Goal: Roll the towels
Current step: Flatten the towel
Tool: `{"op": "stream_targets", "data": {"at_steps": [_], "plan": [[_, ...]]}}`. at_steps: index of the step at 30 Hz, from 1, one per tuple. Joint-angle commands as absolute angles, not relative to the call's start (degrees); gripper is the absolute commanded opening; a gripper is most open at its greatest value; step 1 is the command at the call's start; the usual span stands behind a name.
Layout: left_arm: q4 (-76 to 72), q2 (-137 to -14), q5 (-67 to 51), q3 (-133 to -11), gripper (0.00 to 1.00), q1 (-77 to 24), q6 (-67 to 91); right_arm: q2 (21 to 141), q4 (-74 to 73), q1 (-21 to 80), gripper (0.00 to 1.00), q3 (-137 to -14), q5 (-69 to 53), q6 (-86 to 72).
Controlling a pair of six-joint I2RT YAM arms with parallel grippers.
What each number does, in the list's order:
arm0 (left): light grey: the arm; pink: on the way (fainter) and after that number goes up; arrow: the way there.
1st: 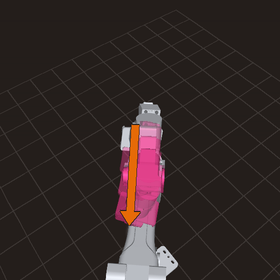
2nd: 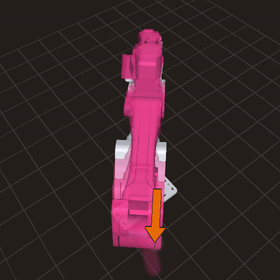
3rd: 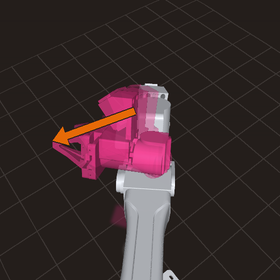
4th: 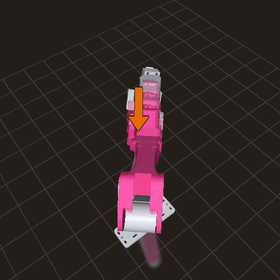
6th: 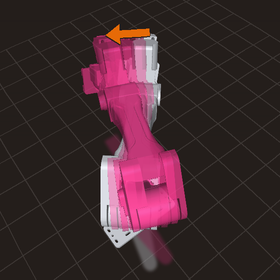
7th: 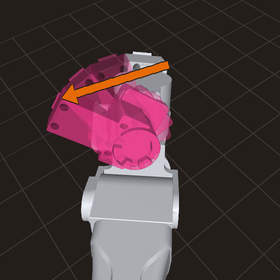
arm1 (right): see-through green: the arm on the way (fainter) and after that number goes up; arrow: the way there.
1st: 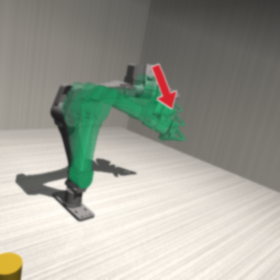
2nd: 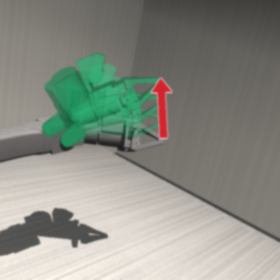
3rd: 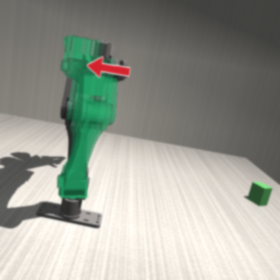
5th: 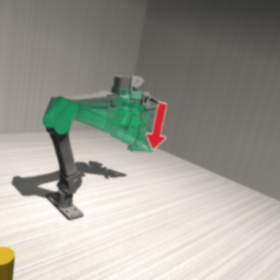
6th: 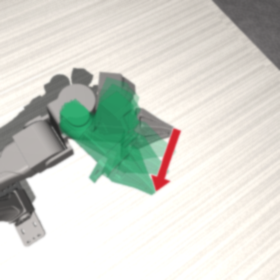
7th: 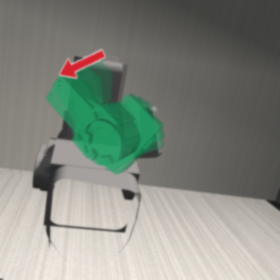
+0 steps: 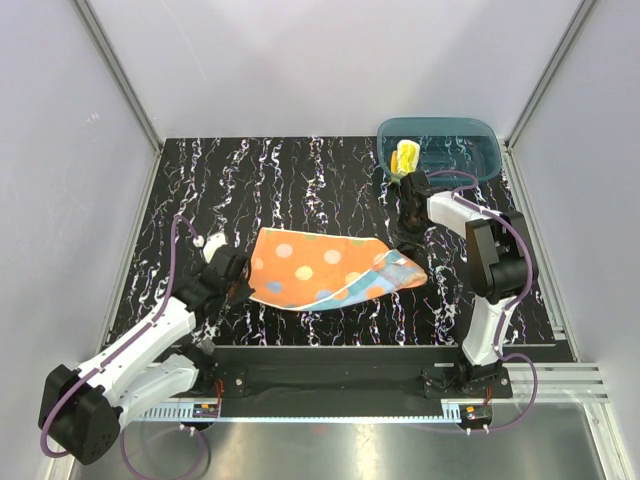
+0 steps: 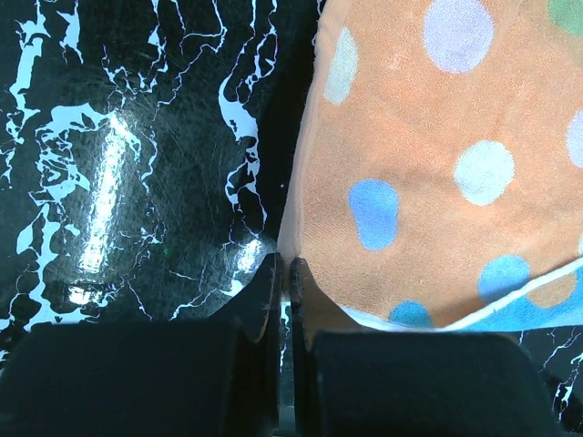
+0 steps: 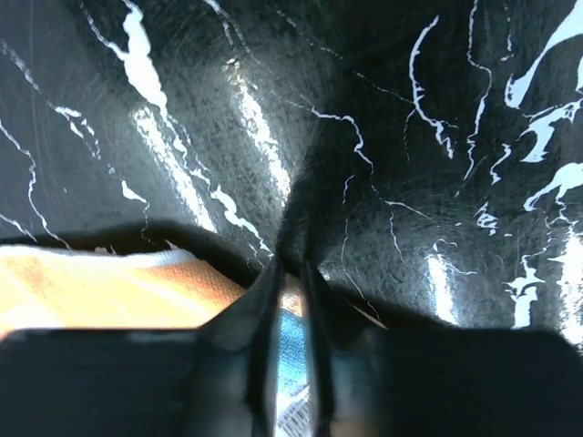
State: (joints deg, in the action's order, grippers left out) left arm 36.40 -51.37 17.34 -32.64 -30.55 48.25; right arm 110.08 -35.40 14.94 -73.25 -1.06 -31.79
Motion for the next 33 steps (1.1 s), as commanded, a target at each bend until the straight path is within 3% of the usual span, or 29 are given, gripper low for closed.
{"op": "stream_targets", "data": {"at_steps": [1,5,11,22,28,33], "plan": [[35.3,-50.5,17.8,-33.0,0.0,-30.1,47.5,110.6,-34.0,14.9,0.17,-73.1,1.2,-31.8],[35.6,-50.3,17.8,-33.0,0.0,-29.7,47.3,109.7,-35.2,14.9,0.0,-73.8,2.9,-31.8],[36.8,-49.8,17.5,-35.0,0.0,-29.4,46.7,105.9,-39.2,14.9,0.0,-78.7,4.7,-30.9],[40.6,-49.9,17.9,-49.5,0.0,-27.1,42.4,91.9,-50.8,14.9,0.0,-93.2,3.7,-29.3],[46.5,-45.3,21.6,-53.3,0.0,-26.5,43.3,74.1,-51.3,14.9,0.0,-82.1,4.6,-31.1],[49.0,-38.7,19.9,-47.1,0.0,-26.5,46.2,62.3,-51.1,15.0,0.0,-62.6,2.6,-36.1]]}}
